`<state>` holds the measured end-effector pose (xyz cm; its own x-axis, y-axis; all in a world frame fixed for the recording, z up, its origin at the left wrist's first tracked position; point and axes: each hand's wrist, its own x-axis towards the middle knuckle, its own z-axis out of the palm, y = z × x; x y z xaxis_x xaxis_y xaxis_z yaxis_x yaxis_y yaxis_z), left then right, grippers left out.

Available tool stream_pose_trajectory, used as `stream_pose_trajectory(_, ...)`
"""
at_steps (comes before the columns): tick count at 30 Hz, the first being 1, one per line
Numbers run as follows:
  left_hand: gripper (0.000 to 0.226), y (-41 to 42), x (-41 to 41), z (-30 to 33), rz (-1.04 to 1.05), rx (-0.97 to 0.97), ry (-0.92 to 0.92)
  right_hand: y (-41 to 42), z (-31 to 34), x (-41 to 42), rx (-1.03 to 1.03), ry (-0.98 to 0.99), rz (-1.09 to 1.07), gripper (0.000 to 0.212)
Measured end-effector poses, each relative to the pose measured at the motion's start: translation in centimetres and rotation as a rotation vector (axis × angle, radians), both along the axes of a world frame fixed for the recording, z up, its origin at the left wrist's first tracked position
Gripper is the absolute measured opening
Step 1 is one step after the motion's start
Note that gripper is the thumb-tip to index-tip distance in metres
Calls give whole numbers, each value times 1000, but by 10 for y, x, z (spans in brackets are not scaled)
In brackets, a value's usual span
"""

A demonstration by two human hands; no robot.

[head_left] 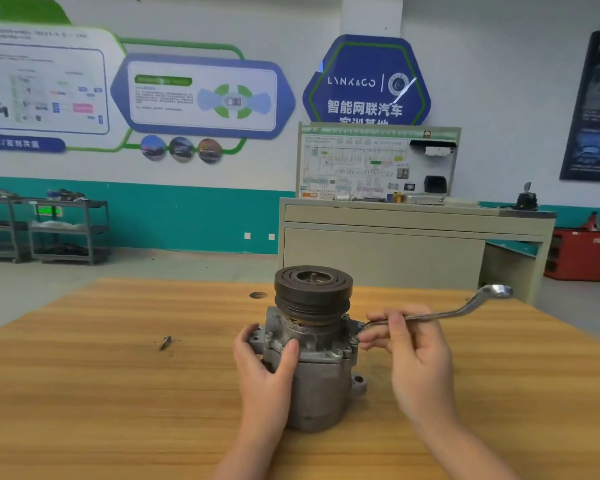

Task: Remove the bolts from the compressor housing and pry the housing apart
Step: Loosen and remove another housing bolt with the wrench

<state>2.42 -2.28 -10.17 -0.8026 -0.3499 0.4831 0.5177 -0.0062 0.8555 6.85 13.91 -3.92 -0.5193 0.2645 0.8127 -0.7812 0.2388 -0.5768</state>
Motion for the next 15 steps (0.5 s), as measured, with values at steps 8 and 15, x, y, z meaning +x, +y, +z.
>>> stream_pose_trajectory(8,86,1,4,3,11,-30,10,-19,-44,-3,273,272,-210,24)
stream_pose_trajectory(15,81,1,6,5,-12,-7,-13,-8,5,-30,-839,-302,146,27)
